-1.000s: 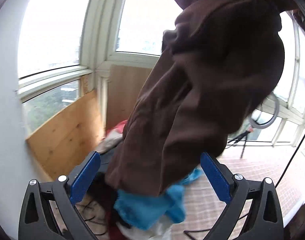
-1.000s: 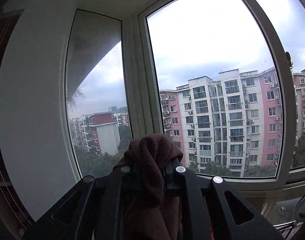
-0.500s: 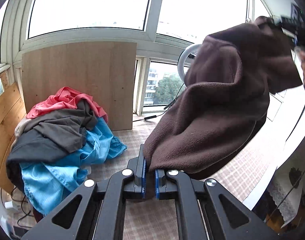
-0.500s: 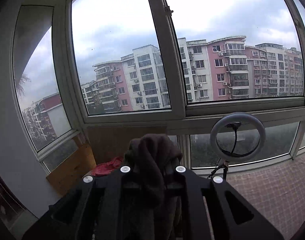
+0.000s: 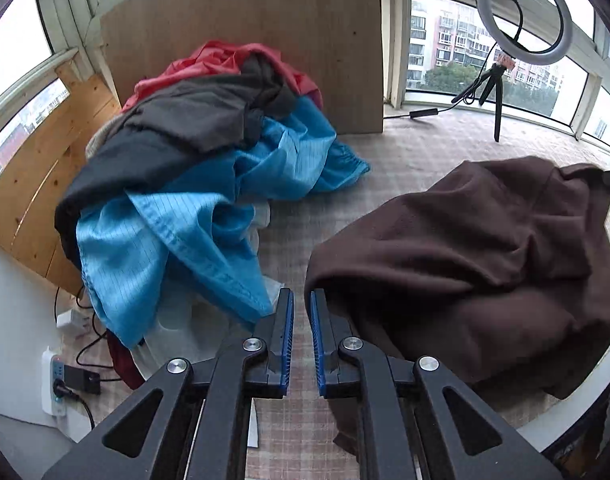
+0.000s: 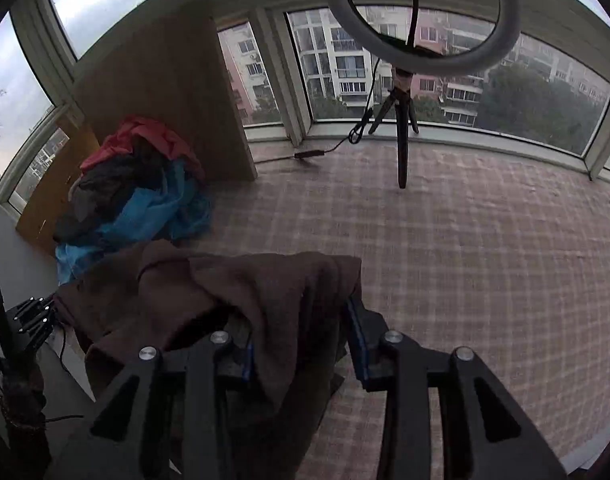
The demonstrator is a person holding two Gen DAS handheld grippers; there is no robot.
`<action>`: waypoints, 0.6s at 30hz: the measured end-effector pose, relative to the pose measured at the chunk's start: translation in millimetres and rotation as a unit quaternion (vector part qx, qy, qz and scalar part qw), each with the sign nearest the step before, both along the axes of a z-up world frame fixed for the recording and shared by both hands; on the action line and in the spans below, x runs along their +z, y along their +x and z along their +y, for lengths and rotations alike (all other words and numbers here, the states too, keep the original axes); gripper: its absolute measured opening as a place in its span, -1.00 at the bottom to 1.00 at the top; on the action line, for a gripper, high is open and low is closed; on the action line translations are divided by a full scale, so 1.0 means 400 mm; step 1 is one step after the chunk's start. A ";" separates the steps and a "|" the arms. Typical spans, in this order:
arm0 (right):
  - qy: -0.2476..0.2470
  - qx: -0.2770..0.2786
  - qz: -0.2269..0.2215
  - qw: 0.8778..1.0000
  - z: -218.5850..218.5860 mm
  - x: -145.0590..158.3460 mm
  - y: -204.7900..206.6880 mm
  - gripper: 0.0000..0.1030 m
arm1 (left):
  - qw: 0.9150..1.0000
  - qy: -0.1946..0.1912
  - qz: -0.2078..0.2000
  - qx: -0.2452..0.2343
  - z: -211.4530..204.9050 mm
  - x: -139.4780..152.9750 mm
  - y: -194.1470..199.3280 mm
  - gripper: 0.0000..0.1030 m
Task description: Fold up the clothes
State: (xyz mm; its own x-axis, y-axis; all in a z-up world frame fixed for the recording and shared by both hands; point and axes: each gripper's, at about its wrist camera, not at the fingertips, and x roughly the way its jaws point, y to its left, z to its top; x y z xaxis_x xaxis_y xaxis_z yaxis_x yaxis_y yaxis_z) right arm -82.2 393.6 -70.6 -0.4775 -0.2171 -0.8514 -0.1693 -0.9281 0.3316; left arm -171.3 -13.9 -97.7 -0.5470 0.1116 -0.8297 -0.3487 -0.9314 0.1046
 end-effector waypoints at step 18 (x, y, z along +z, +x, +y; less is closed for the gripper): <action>0.037 0.044 -0.051 0.997 -0.166 -0.250 0.076 0.06 | 0.973 -0.033 -0.051 -0.222 0.355 -0.162 -0.167 0.01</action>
